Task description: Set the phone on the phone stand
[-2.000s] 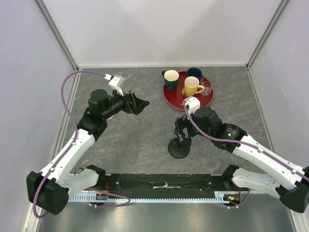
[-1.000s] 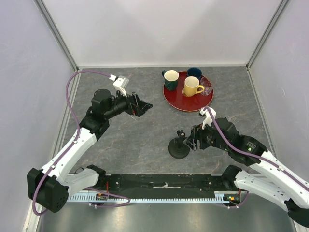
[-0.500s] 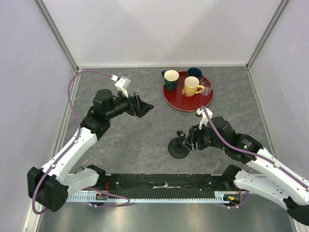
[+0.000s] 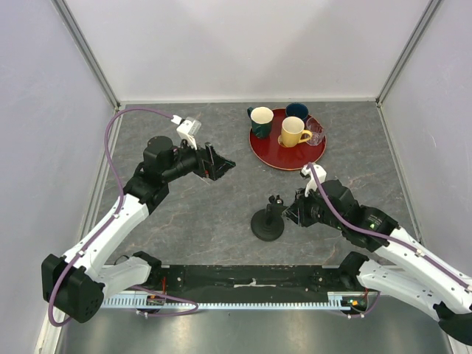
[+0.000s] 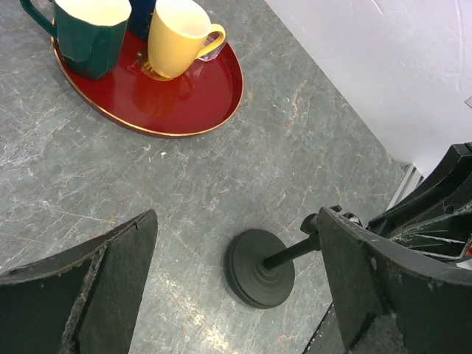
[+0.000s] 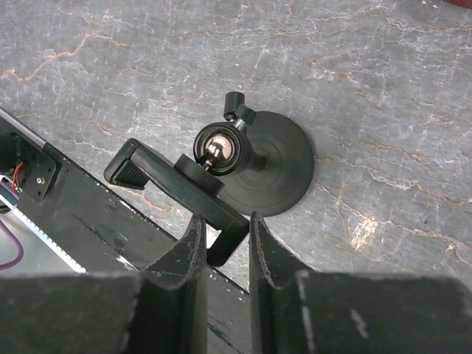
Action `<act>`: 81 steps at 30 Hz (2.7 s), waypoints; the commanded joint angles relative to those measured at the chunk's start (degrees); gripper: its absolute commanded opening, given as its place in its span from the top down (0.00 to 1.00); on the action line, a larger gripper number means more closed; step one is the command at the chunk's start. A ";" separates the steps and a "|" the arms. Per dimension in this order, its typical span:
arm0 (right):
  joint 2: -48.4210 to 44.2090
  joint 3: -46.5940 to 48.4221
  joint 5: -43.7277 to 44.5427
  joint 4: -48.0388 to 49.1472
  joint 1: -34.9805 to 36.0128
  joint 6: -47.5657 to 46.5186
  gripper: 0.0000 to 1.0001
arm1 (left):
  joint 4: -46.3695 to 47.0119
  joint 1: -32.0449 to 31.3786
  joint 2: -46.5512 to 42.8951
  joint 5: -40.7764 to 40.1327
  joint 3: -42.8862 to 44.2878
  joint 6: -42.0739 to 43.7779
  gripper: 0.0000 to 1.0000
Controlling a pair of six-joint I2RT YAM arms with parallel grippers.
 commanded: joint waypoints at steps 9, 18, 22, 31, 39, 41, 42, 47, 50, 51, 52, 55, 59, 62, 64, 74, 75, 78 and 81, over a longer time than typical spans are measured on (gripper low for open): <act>1.59 0.86 9.37 12.93 0.22 4.94 1.00 | -0.42 -0.43 0.27 -1.35 2.69 0.01 0.06; 12.23 7.62 16.15 18.11 0.30 0.29 1.00 | -1.91 -0.96 0.01 -3.46 3.22 1.50 0.06; 16.88 9.38 12.29 19.78 0.30 -5.15 1.00 | -2.17 -1.05 0.09 -3.63 3.31 1.77 0.06; 24.88 13.60 -5.99 19.53 0.22 -20.36 1.00 | -2.44 -1.14 0.27 -4.51 3.31 2.12 0.06; 31.65 18.35 -12.34 11.80 0.13 -29.77 1.00 | -2.79 -1.22 0.53 -5.13 3.40 2.29 0.06; 32.71 19.49 -9.80 10.83 0.13 -30.13 0.96 | -2.96 -1.22 0.53 -5.74 3.40 2.29 0.06; 33.23 19.67 -9.17 10.39 0.13 -29.95 0.93 | -3.23 -1.22 0.62 -6.00 3.40 2.29 0.06; 33.59 20.46 -8.03 10.03 0.13 -30.21 0.71 | -3.67 -1.22 0.53 -7.76 3.57 2.29 0.06; 33.42 20.81 -7.67 9.68 0.13 -29.60 0.47 | -4.63 -1.22 0.27 -11.00 3.75 2.47 0.05; 33.15 21.07 -7.76 9.42 0.13 -29.34 0.34 | -4.98 -1.22 0.18 -12.67 3.75 2.03 0.04; 32.89 21.42 -7.85 9.33 0.21 -28.99 0.29 | -5.51 -1.22 0.09 -17.56 3.75 1.68 0.03; 30.61 21.43 -8.46 9.33 0.13 -27.14 0.09 | -8.06 -1.05 0.71 -29.77 4.01 0.10 0.00; 26.13 19.67 -7.50 11.08 0.13 -23.89 0.02 | -12.88 -0.08 3.95 -41.32 5.33 -1.74 0.00; 22.26 17.04 -5.48 13.98 0.13 -19.94 0.02 | -16.49 2.46 8.26 -47.57 6.82 -6.49 0.00; 19.71 15.02 -6.96 15.65 0.13 -18.27 0.02 | -20.00 4.66 12.12 -49.94 8.83 -9.91 0.00; 9.43 4.82 -10.92 18.91 0.13 -15.98 0.02 | -28.19 15.19 28.20 -39.80 20.79 -6.31 0.00; 8.46 3.95 -11.45 19.17 0.13 -15.98 0.02 | -28.45 19.30 29.26 -31.84 21.58 -8.06 0.00; 6.96 3.06 -11.89 19.26 0.13 -15.98 0.02 | -28.63 25.64 34.01 -21.87 25.36 -8.78 0.00; 5.73 2.97 -12.33 19.17 0.13 -15.28 0.02 | -28.63 29.26 38.57 -21.30 29.14 -7.21 0.01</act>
